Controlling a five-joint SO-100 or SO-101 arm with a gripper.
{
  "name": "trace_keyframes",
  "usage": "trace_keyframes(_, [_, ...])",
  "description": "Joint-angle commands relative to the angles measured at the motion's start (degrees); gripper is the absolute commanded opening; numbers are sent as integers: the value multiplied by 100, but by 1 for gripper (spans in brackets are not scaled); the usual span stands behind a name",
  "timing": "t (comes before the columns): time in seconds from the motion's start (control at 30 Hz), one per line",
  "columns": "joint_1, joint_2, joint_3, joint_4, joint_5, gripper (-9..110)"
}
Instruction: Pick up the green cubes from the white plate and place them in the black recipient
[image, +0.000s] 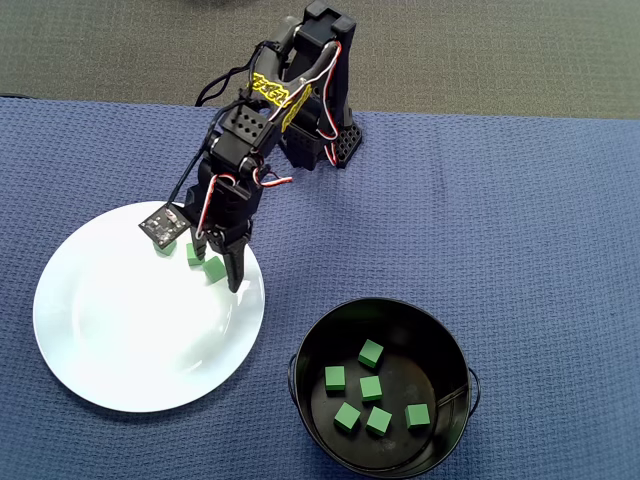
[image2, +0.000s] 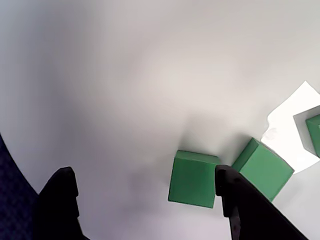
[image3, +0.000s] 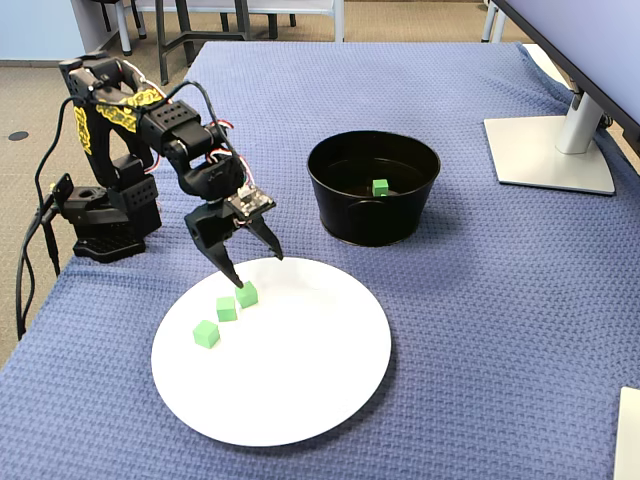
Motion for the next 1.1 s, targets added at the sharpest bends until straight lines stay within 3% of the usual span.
trace_keyframes(0.0, [97,18,-35,-158,158,29])
trace_keyframes(1.07, [185,-9,422,-492,167,27])
